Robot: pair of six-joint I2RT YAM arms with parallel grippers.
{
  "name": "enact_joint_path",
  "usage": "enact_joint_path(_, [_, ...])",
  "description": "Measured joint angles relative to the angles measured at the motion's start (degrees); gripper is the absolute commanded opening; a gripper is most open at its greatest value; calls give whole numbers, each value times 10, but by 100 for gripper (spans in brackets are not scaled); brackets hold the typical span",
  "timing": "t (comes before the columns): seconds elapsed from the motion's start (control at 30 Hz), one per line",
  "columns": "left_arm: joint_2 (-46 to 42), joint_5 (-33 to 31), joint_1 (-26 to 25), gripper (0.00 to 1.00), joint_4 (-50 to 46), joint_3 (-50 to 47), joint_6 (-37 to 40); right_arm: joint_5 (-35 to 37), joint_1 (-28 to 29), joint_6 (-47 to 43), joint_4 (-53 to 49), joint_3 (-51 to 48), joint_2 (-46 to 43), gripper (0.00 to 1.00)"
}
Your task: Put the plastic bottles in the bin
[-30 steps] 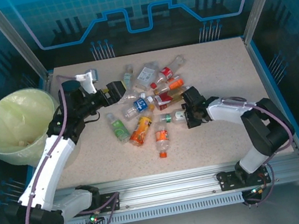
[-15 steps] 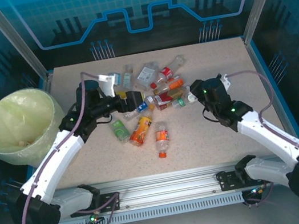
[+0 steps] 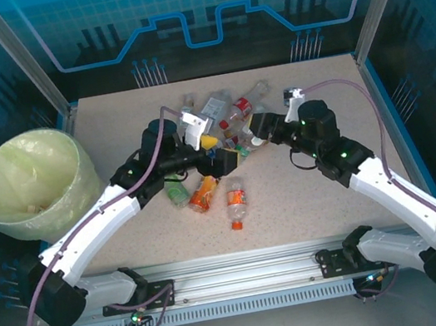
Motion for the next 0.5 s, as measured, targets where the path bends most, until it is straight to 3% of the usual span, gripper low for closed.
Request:
enact_joint_path(0.37, [31,-1,-2,87,68,0,12,-80,52,-7,6,75,63,51])
enact_joint_path(0.5, [31,2,-3,75,95,0,11,-101,53,-7,6,83,80,52])
